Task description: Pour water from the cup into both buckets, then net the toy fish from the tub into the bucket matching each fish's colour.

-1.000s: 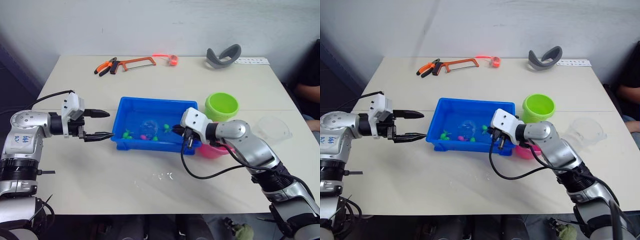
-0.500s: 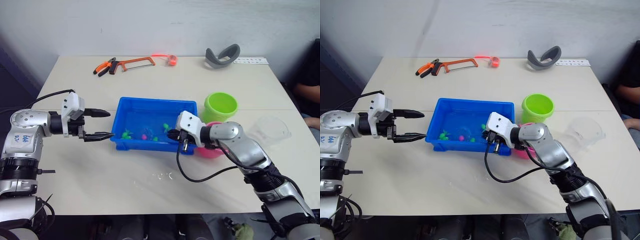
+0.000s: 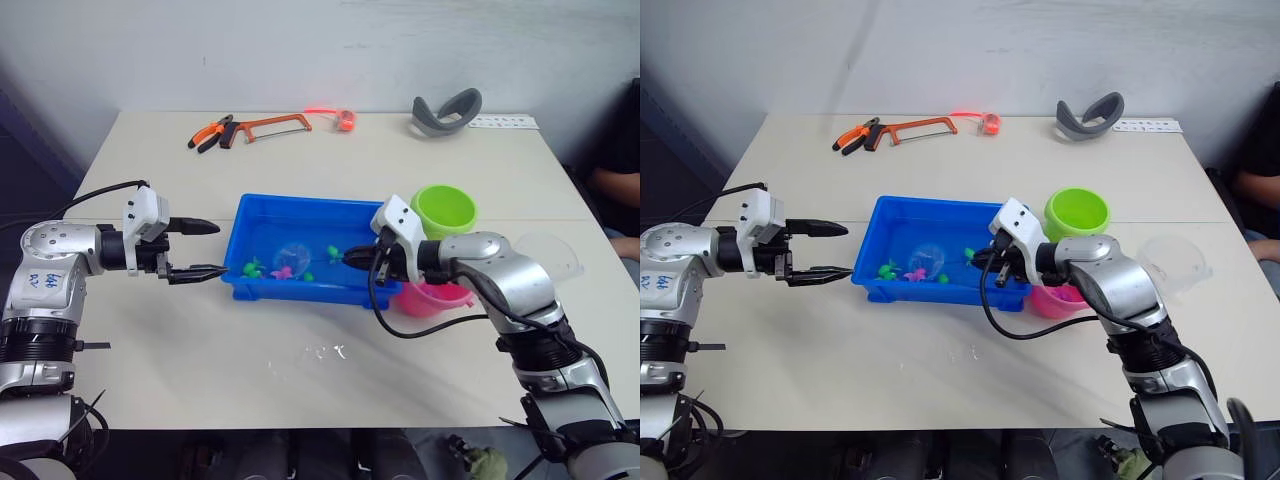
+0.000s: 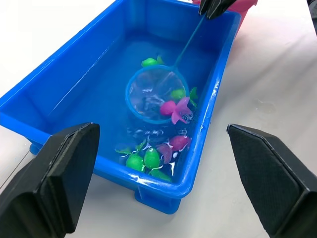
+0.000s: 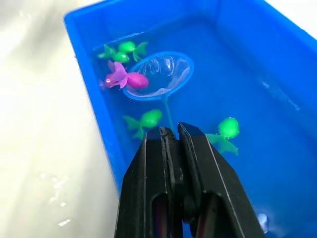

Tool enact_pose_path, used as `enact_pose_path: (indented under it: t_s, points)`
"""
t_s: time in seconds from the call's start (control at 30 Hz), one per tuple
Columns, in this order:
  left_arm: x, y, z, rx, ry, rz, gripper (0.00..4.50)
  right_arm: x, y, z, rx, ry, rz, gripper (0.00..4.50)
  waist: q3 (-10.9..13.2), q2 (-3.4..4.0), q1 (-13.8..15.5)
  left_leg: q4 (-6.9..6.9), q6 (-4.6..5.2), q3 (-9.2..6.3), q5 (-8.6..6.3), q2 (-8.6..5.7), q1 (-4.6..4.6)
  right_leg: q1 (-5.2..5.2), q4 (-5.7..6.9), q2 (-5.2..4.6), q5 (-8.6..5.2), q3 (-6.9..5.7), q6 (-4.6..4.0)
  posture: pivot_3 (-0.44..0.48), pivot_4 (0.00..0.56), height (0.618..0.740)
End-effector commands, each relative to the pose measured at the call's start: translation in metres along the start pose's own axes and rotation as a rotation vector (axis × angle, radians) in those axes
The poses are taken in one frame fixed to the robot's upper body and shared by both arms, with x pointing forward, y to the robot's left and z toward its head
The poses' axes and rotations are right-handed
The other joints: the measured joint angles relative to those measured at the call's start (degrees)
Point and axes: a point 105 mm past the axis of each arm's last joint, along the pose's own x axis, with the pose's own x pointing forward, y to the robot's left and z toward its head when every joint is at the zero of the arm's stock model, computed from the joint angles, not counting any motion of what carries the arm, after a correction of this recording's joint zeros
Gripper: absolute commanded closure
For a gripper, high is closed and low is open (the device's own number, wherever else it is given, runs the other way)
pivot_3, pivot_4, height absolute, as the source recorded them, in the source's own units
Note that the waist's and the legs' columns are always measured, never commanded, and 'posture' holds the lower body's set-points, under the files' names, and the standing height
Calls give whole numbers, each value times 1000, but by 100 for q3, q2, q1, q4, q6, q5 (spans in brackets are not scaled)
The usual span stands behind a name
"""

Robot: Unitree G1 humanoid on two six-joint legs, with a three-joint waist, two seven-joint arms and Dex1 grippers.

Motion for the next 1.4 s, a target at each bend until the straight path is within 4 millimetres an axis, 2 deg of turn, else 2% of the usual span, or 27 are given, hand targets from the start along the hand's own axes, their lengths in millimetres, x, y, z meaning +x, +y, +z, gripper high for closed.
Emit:
enact_pose_path:
  t_s: [0.03,0.2,0.33,0.63,0.83,0.93,1.07,1.2,1.33,1.4]
  points:
    - [-4,4,5,23,-25,25,27,-10,1,18,-31,-50,2,4500,0,0,0,0,0,0,0,0,0,0,0,0,0,0,0,0,150,740]
    - [0,4,9,32,-55,25,27,-18,-1,24,13,-73,0,4500,0,0,2,0,0,0,0,-1,0,0,0,0,0,0,0,0,150,740]
    - [5,1,19,39,-121,-1,27,-26,-1,28,55,-116,1,4500,0,0,5,0,0,0,0,-1,0,0,0,0,0,-1,0,0,150,740]
    - [25,-16,48,3,-257,-155,27,-59,-2,24,118,-170,-80,4500,0,0,19,0,0,-4,0,-3,-3,3,-2,-3,0,-5,1,0,150,740]
    - [35,-23,56,0,-273,-224,27,-67,-3,15,192,-198,-145,4500,0,0,9,-1,-1,-1,0,-1,0,3,-1,2,0,-1,1,0,150,740]
    - [41,-26,62,9,-288,-259,27,-76,0,16,184,-219,-156,4500,0,0,20,-1,-1,-1,1,-1,-1,3,-1,4,0,-3,1,0,150,740]
    - [50,-38,73,45,-285,-357,27,-96,7,25,159,-270,-154,4500,0,0,40,-1,0,-2,1,-4,-2,3,-2,5,1,-2,1,0,150,740]
    - [63,-48,93,96,-342,-417,27,-125,21,32,122,-287,-132,4500,0,0,81,0,1,-13,0,-6,-3,11,-7,5,1,4,2,0,150,740]
    - [74,-58,102,122,-375,-460,27,-160,31,28,101,-260,-210,4500,0,0,120,0,2,-16,0,-4,-1,19,-13,2,1,34,2,0,150,740]
    - [80,-59,106,82,-409,-453,27,-178,34,23,94,-239,-282,4500,0,0,156,-2,2,-16,-1,-3,1,22,-16,2,1,39,2,0,150,740]
